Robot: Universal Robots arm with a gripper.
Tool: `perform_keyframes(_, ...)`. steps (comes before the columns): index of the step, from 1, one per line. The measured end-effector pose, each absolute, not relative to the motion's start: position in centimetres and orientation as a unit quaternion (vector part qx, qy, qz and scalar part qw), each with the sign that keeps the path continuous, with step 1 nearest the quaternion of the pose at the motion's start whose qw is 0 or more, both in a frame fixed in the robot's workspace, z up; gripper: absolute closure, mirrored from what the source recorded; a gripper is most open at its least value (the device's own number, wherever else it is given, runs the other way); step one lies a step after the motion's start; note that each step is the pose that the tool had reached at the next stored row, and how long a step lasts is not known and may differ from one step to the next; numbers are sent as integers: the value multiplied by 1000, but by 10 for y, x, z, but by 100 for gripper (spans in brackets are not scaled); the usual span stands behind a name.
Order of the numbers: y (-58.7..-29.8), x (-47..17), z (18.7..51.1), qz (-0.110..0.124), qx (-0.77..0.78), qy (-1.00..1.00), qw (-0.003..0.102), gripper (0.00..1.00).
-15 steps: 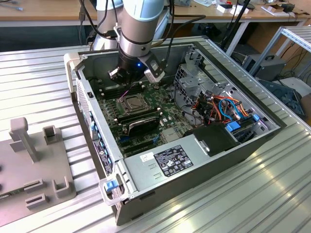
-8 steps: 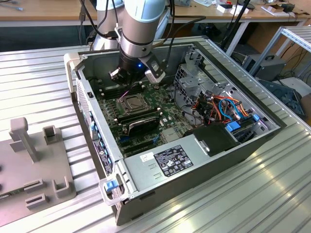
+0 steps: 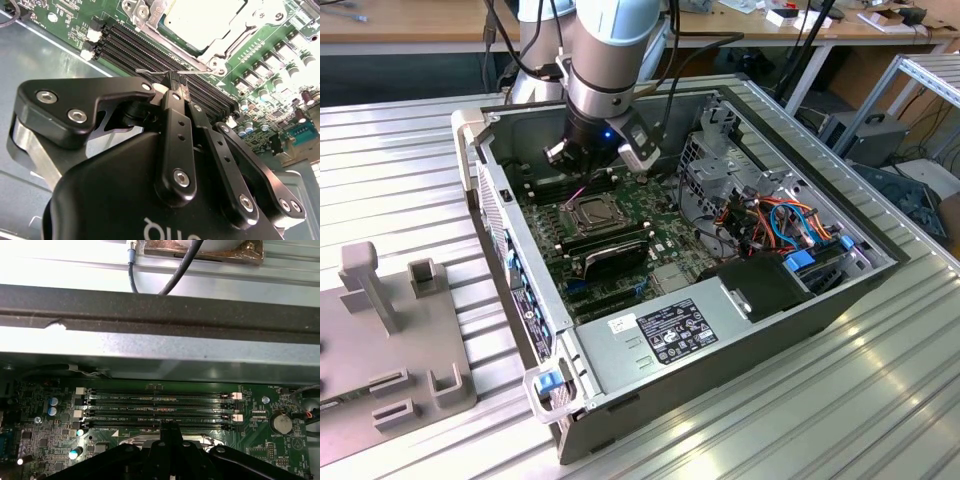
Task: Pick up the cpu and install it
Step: 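Install the first cpu locking lever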
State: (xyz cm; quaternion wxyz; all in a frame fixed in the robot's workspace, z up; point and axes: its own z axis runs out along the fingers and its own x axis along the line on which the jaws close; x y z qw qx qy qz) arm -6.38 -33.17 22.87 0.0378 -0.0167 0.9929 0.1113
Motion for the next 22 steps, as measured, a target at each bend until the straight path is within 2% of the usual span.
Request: perform_keyframes(22, -330, -67, 227, 112, -17, 993, 42, 89)
